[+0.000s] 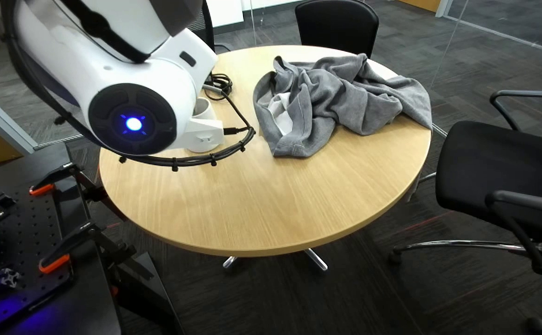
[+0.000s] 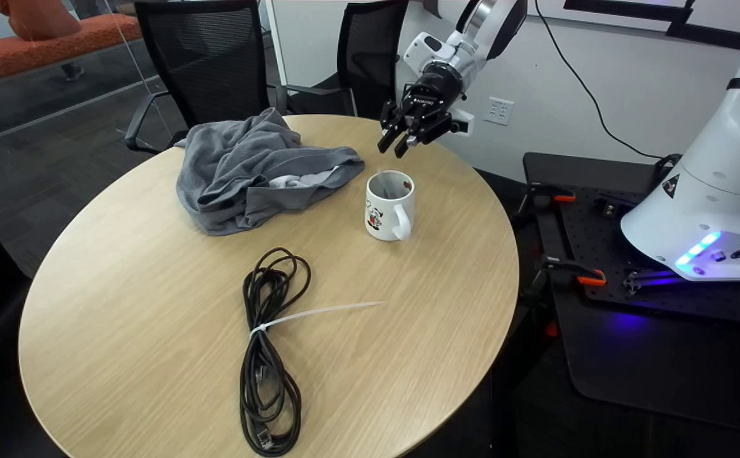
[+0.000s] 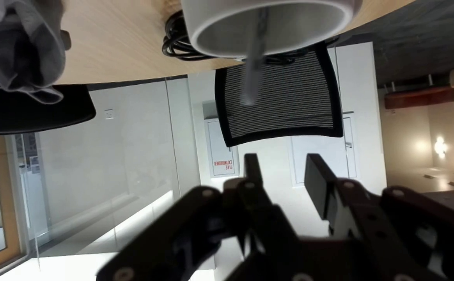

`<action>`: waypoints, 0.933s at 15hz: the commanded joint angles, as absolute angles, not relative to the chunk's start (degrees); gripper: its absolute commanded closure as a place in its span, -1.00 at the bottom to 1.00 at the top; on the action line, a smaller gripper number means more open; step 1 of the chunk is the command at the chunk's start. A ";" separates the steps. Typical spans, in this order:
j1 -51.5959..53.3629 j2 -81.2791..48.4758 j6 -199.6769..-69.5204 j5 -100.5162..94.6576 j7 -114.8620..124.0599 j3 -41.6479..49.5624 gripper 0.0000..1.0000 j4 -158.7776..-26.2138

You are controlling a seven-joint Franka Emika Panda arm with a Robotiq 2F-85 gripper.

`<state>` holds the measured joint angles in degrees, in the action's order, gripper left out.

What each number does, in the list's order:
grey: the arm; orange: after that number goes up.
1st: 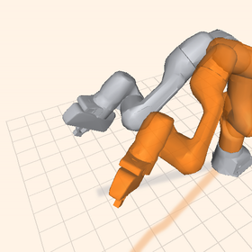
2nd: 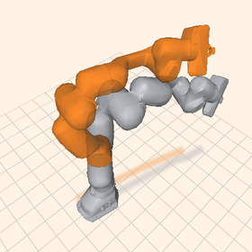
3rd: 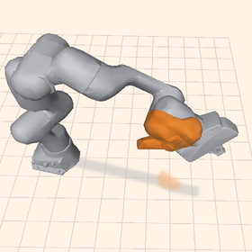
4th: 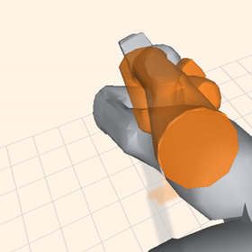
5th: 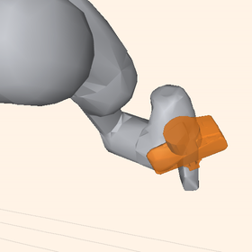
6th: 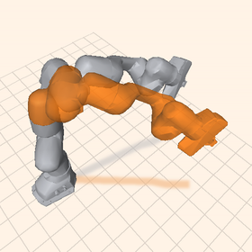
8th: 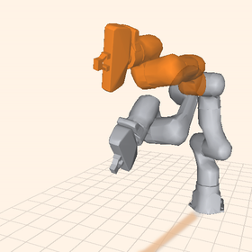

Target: Put the pen in the cup

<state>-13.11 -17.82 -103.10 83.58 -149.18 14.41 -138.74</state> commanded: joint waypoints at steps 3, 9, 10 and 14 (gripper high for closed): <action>-13.02 -18.78 -103.61 84.97 -149.08 14.15 -0.68 -137.62; -12.20 -10.69 -103.92 83.58 -149.18 14.22 -1.00 -141.31; -12.07 -8.70 -103.84 83.36 -149.18 14.12 -1.00 -142.04; -11.53 -0.69 -103.38 82.96 -149.18 13.45 -1.00 -144.88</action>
